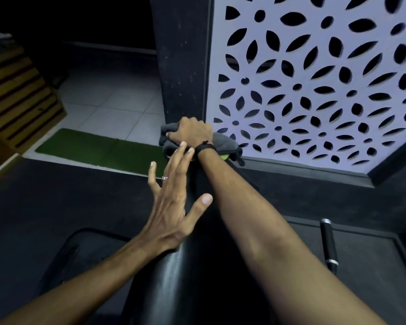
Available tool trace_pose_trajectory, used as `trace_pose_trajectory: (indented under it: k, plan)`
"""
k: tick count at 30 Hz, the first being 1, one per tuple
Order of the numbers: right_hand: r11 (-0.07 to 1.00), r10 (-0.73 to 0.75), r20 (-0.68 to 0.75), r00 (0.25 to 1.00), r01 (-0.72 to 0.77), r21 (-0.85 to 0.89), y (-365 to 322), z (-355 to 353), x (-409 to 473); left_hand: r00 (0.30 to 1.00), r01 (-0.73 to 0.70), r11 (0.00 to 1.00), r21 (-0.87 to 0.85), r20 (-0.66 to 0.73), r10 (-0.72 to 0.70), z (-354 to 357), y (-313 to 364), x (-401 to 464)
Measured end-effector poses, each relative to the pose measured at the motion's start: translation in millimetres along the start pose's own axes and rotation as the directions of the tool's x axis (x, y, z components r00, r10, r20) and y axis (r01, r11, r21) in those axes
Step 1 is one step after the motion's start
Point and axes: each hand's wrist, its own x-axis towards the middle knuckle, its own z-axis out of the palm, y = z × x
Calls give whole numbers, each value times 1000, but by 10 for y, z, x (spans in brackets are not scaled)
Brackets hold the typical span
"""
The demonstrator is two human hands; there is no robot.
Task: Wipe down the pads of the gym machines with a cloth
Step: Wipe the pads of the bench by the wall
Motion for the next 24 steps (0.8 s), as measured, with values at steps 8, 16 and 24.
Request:
trace_pose_trajectory:
  k: [8,16,24]
  plan:
    - [966,-53,60,997,67,-249,-331,91,-664,953,163,978,-131,-237,-191,-113,-47,-49]
    - [969,69,96,993,-44,-243,-575,233,-1285,977,84,980,-182,-176,-116,-641,-227,-274]
    - [956,182,7,983,-175,-237,-995,208,-2209,1000,8,976,-220,-20,-12,-1199,-550,-751]
